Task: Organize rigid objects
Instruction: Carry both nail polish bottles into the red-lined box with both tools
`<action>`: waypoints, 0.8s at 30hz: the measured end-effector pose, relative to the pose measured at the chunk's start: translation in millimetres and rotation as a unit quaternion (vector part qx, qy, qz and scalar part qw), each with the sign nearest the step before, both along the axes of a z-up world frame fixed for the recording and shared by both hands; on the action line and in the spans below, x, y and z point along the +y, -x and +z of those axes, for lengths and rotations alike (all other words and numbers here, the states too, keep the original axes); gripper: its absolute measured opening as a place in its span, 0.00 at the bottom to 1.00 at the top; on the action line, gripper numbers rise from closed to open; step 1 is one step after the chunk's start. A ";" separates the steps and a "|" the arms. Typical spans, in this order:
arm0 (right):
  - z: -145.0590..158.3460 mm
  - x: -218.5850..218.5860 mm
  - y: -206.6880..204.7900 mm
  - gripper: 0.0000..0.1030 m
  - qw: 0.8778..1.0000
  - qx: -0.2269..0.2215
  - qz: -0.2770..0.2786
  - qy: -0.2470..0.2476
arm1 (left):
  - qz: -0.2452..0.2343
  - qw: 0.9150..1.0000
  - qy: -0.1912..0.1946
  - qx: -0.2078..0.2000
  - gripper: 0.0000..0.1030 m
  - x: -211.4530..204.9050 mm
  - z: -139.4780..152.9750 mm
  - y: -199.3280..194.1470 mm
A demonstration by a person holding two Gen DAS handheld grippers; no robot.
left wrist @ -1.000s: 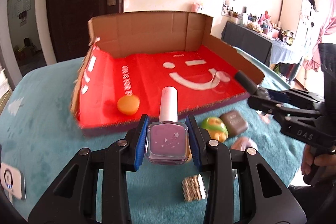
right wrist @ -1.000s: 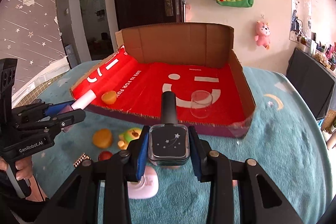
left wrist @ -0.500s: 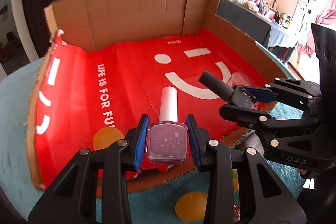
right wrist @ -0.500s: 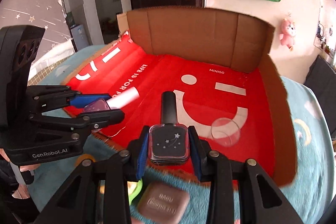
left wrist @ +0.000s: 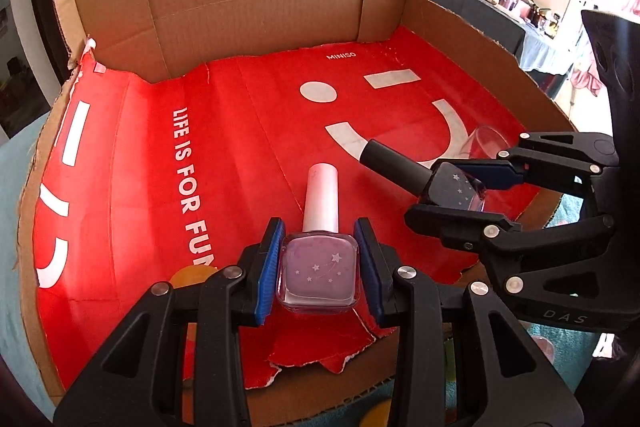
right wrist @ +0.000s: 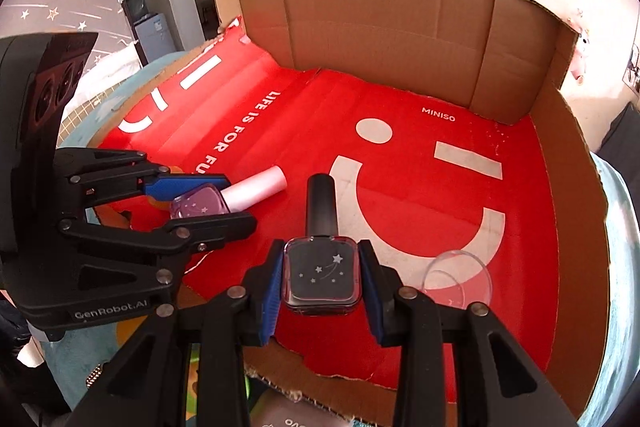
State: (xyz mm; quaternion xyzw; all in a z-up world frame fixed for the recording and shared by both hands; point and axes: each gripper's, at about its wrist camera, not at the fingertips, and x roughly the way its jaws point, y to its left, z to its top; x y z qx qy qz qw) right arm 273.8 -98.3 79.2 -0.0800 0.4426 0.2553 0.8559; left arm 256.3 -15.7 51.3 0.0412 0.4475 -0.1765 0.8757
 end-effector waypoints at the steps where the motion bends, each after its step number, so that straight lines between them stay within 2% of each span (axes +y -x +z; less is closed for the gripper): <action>1: -0.9 0.8 -1.2 0.36 1.000 0.004 0.001 0.003 | -0.001 1.000 -0.003 -0.001 0.33 -1.0 -0.1 -0.3; 9: -3.9 4.6 -7.9 0.36 1.000 0.024 0.001 0.011 | -0.006 1.000 -0.010 -0.002 0.33 -3.9 -1.6 -1.6; 24: -4.5 5.3 -11.6 0.37 0.999 0.028 0.009 0.012 | -0.007 1.000 -0.009 -0.004 0.33 -4.3 -4.1 -2.3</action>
